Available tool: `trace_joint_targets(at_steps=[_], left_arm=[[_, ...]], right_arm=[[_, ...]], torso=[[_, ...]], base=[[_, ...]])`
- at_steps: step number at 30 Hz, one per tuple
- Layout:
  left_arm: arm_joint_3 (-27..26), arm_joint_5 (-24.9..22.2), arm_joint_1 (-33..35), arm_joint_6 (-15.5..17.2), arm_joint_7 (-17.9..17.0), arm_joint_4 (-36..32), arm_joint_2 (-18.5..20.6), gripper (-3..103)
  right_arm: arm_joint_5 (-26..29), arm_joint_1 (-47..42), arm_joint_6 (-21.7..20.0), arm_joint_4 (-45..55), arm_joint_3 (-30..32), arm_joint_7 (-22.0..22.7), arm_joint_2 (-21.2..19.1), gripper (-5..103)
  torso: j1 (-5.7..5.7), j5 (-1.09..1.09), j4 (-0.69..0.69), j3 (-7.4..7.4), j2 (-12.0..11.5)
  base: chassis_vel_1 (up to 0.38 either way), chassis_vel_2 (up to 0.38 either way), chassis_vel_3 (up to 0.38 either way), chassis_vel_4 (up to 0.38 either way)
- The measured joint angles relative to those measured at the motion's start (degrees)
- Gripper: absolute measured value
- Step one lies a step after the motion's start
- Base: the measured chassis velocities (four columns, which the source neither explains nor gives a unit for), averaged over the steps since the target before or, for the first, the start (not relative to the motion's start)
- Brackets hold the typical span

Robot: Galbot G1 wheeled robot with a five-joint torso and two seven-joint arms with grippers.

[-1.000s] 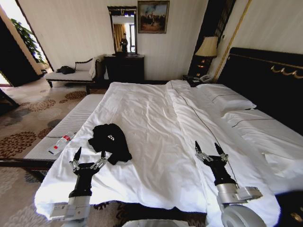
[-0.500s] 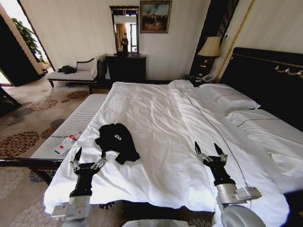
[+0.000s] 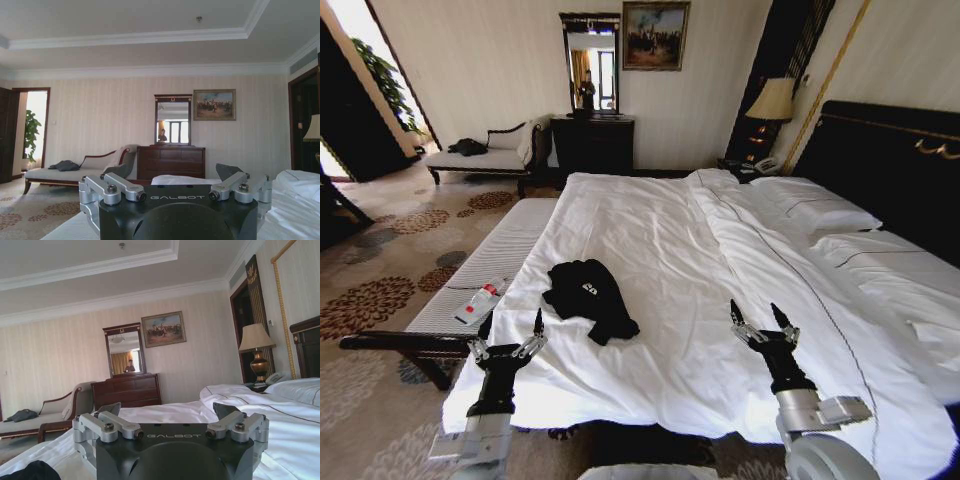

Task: Fold the clothes on the bed.

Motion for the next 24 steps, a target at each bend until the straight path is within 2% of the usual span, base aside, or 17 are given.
trace_joint_targets(at_steps=[17,24], left_arm=[[-0.16,0.39,0.67,-0.33,-0.06,-0.54,-0.01,100],[-0.16,0.50,0.72,-0.36,-0.06,-0.55,-0.02,100]], right_arm=[[-0.44,-0.04,0.69,-0.12,-0.21,0.45,-0.13,100],[-0.95,0.08,0.68,-0.41,-0.47,0.49,-0.11,100]], torso=[[0.02,0.00,0.00,0.01,0.00],[0.01,0.02,0.00,0.00,0.00]], base=[[0.015,0.110,-0.012,-0.109],[0.002,0.007,-0.002,-0.011]])
